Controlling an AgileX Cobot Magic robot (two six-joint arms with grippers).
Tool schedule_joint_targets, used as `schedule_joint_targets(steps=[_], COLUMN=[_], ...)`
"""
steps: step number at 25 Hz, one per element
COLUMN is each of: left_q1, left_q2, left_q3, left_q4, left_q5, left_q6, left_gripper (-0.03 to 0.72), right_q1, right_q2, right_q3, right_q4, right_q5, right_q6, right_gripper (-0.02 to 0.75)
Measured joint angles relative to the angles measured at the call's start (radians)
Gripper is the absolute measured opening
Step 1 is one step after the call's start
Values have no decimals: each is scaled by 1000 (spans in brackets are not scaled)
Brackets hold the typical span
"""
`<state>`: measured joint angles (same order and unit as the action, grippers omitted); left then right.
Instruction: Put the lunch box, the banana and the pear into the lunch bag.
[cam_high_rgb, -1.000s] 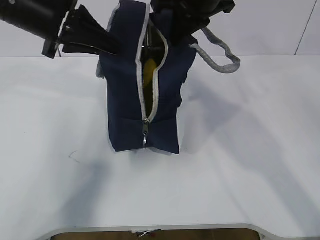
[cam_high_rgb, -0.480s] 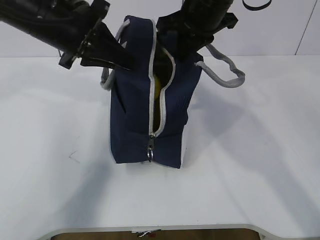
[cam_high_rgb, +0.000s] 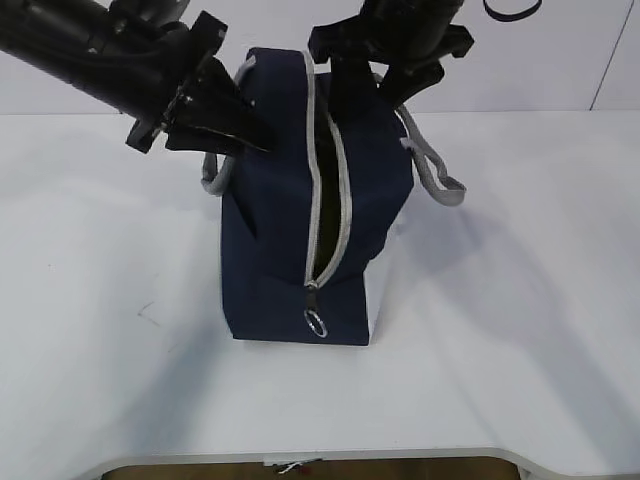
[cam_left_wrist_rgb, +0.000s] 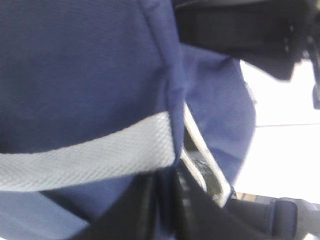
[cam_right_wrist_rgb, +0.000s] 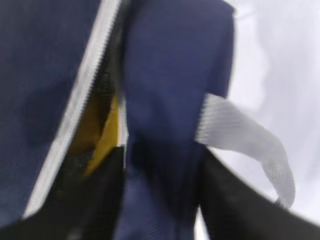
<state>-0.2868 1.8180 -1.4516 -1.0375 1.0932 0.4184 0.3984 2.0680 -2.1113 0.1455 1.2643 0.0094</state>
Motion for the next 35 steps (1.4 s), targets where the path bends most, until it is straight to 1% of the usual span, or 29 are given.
schedule_joint_targets(steps=[1,3,5,7,10,14,20,22,25,26,28,32,33,35], left_q1=[0,0,4,20,52,88,95,93,93,93,93,89,87,76], left_q2=[0,0,0,0,0,0,-44,-63,-94,-108,-142,-221,-246,-299], left_q3=[0,0,0,0,0,0,0,0,0,0,0,0,0,0], left_q4=[0,0,0,0,0,35,49,91,209,232,253,272,288,354], left_q5=[10,32,57,88,105,112,113,113,114,116,116,121,122,124], left_q6=[0,0,-2,-2,-2,-17,-48,-77,-131,-145,-159,-164,-166,-178], left_gripper=[198,321,375,396,406,410,410,410,410,410,407,365,354,340], right_q1=[0,0,0,0,0,0,0,0,0,0,0,0,0,0], right_q2=[-2,-11,-31,-57,-99,-161,-234,-254,-289,-300,-327,-393,-412,-467], right_q3=[0,0,0,0,0,0,0,0,0,2,15,92,123,189], right_q4=[10,26,34,41,43,71,106,115,132,143,167,187,187,187], right_q5=[0,0,0,-2,-3,-3,-3,-3,-3,-3,-3,-3,-3,-3], right_q6=[1,2,2,2,4,4,4,4,-15,-23,-35,-61,-69,-82], right_gripper=[498,532,545,551,552,553,553,553,553,553,553,548,543,526])
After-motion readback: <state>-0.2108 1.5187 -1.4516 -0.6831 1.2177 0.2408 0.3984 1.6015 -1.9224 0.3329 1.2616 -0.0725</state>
